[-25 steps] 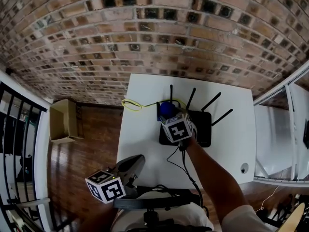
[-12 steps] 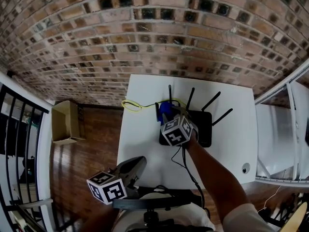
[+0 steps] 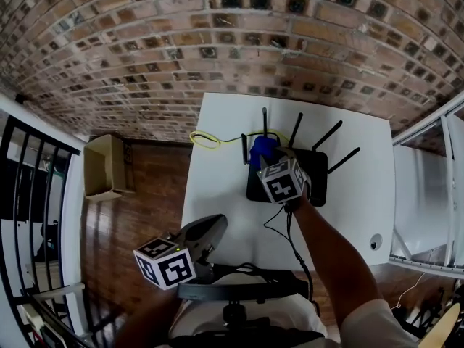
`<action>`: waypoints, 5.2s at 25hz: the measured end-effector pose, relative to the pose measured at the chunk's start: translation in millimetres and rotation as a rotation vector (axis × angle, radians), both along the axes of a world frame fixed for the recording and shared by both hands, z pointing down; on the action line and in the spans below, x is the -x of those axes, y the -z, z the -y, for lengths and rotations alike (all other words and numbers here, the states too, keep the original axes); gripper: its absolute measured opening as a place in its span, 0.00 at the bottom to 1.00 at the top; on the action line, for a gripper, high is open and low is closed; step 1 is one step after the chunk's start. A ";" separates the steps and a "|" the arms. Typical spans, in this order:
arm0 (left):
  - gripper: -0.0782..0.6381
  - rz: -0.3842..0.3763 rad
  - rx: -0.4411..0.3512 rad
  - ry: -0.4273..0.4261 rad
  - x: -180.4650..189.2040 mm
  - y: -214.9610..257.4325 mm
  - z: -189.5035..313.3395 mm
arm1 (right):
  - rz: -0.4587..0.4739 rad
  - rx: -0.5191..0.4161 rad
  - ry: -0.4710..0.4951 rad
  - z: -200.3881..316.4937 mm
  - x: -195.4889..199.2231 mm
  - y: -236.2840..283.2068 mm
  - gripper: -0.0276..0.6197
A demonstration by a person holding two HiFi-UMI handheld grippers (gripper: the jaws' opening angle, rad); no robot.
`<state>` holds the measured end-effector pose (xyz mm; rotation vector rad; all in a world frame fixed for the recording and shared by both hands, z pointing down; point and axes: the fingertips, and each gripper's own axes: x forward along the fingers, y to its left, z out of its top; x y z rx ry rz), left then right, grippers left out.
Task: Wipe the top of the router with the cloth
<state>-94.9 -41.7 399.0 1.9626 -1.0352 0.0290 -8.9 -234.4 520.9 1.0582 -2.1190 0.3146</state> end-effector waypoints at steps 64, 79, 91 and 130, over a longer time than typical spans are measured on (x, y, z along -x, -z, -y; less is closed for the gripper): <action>0.15 -0.022 -0.011 -0.092 -27.8 1.3 -0.8 | -0.011 0.077 -0.081 -77.1 -33.2 -4.2 0.25; 0.15 -0.027 -0.017 -0.158 -53.9 1.8 1.0 | -0.073 0.070 -0.347 -85.3 -166.7 -1.8 0.25; 0.15 -0.042 -0.015 -0.190 -54.5 1.7 -2.3 | -0.100 0.009 -0.496 -93.8 -214.9 19.1 0.25; 0.15 -0.033 0.021 -0.186 -51.3 -11.1 -4.1 | 0.029 0.065 -0.141 -134.6 -66.4 -11.2 0.25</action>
